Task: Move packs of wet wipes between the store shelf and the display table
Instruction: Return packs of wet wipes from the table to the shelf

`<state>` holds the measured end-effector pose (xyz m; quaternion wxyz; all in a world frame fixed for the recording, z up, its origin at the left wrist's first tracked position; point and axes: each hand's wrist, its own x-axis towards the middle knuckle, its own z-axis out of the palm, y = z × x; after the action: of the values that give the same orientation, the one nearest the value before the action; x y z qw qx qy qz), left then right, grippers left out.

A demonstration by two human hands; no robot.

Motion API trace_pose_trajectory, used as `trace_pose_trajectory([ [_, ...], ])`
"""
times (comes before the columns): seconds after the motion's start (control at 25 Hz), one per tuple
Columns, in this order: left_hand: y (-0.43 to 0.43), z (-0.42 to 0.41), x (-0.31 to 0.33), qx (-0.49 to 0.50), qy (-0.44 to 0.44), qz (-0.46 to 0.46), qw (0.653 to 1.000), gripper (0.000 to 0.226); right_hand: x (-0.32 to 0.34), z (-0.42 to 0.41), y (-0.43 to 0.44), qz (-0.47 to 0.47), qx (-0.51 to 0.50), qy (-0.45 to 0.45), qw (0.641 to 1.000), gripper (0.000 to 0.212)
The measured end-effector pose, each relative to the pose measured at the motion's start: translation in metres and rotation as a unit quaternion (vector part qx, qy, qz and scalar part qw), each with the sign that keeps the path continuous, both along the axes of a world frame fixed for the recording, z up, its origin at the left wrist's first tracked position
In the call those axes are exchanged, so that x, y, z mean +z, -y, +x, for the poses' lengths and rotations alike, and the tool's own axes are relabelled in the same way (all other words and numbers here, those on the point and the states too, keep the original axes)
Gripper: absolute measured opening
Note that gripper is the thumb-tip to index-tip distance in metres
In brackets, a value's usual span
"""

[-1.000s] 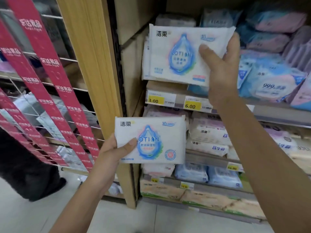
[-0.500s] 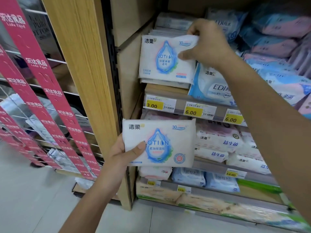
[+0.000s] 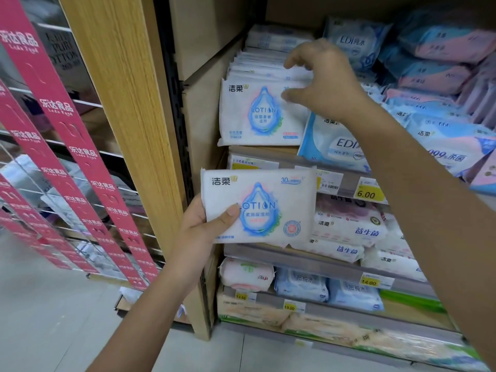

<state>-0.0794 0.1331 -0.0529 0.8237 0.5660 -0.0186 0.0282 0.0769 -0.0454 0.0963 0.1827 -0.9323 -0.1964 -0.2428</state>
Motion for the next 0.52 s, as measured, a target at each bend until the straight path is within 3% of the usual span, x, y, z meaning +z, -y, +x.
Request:
trace_pose_trajectory([
  [0.12,0.010,0.013,0.019,0.028,0.038,-0.002,0.999,0.037,-0.003,-0.042,0.017,0.111,0.101,-0.054,0.987,0.016],
  [0.24,0.016,0.035,0.038,0.074,0.086,0.014,0.993,0.038,-0.004,-0.065,0.021,0.031,0.099,-0.133,0.986,0.027],
  [0.32,0.020,0.050,0.050,0.122,0.127,0.062,0.982,0.035,-0.002,-0.061,0.020,0.021,0.084,-0.107,0.990,0.037],
  [0.44,0.026,0.068,0.066,0.266,0.212,0.214,0.916,0.048,0.003,-0.045,0.015,0.119,0.072,-0.066,0.988,0.034],
  [0.52,0.030,0.082,0.070,0.307,0.246,0.243,0.887,0.060,0.003,-0.034,0.012,0.143,0.049,-0.053,0.987,0.033],
])
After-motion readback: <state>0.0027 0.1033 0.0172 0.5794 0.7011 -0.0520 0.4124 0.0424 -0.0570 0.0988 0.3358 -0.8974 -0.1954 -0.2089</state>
